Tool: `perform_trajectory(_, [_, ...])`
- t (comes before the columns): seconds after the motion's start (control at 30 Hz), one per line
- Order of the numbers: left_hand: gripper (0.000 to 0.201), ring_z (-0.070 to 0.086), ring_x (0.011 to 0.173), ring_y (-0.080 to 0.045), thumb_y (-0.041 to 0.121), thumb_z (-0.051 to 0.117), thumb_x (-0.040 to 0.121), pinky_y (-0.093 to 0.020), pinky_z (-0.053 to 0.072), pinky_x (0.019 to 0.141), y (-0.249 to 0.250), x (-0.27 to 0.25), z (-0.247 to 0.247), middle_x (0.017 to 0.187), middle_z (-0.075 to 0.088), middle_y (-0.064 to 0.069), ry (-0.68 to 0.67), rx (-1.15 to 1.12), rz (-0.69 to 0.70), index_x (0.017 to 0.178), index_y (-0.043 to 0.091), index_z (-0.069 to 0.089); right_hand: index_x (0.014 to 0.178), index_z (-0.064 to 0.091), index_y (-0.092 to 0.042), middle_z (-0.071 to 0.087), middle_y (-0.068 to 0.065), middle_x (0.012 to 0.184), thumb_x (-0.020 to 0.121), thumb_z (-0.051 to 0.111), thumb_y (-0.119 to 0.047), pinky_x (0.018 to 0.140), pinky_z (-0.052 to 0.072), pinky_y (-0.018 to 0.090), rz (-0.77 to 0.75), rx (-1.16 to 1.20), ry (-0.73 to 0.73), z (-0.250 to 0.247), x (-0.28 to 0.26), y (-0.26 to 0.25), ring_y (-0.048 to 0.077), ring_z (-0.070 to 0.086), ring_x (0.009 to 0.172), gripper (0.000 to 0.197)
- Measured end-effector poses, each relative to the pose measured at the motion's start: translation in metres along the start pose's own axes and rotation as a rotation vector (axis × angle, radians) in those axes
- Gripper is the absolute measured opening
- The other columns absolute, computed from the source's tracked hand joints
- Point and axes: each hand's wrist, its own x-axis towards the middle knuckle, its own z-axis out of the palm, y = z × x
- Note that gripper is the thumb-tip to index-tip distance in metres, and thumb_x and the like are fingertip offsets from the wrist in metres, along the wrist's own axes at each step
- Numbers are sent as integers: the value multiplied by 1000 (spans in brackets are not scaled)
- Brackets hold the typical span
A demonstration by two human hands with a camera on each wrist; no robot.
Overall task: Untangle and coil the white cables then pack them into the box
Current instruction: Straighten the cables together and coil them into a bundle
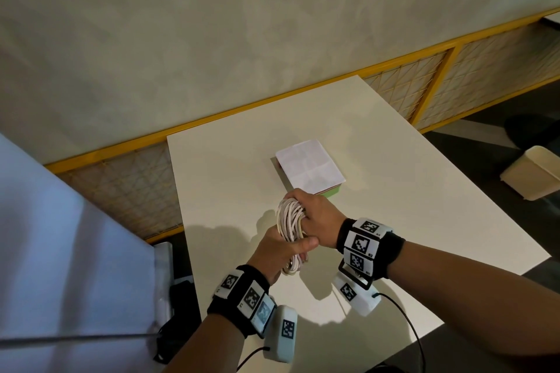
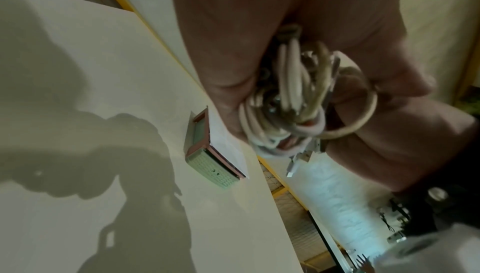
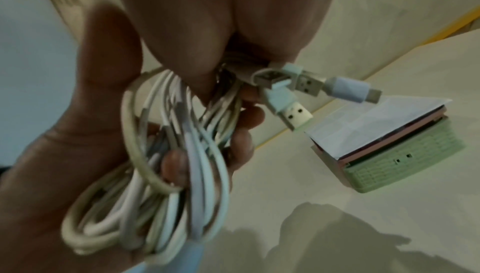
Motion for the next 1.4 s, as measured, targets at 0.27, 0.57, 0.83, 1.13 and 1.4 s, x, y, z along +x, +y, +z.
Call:
perform_trajectory(0.27, [34,63,73,-34,14,82,53,-48,53,72,-6,6,-3,87,65,-36,-37,149,-40,84,5,70,102,51,-5,66,18,92,71,42,2,70,52,41,53,-90,27,6,2,-6,33,60,81,33])
perform_trajectory(0.57, [36,59,75,-22,17,76,50,-38,47,71,-15,12,2,79,67,-16,57,149,-33,83,1,70,106,64,-20,66,-5,98,78,47,2,81,49,15,206,321,121,18,3,-9,9,61,93,39])
perform_trajectory(0.83, [39,62,79,-29,11,72,56,-39,49,78,-10,5,3,84,66,-20,-93,-188,-68,93,1,68,82,70,-22,70,2,83,79,43,2,63,54,23,274,546,184,20,7,-19,12,65,71,36])
perform_trajectory(1.13, [7,57,45,-25,2,60,66,-28,47,49,-2,1,9,52,56,-16,-103,-135,-124,71,-4,61,82,61,-30,68,3,80,72,34,9,79,57,38,188,405,109,22,5,-7,24,67,81,48])
perform_trajectory(1.4, [11,47,36,-20,9,57,67,-23,37,44,-2,0,19,45,47,-8,-35,-134,-172,56,7,54,82,58,-31,66,9,88,70,29,8,82,56,49,174,369,-25,11,10,-6,32,65,92,50])
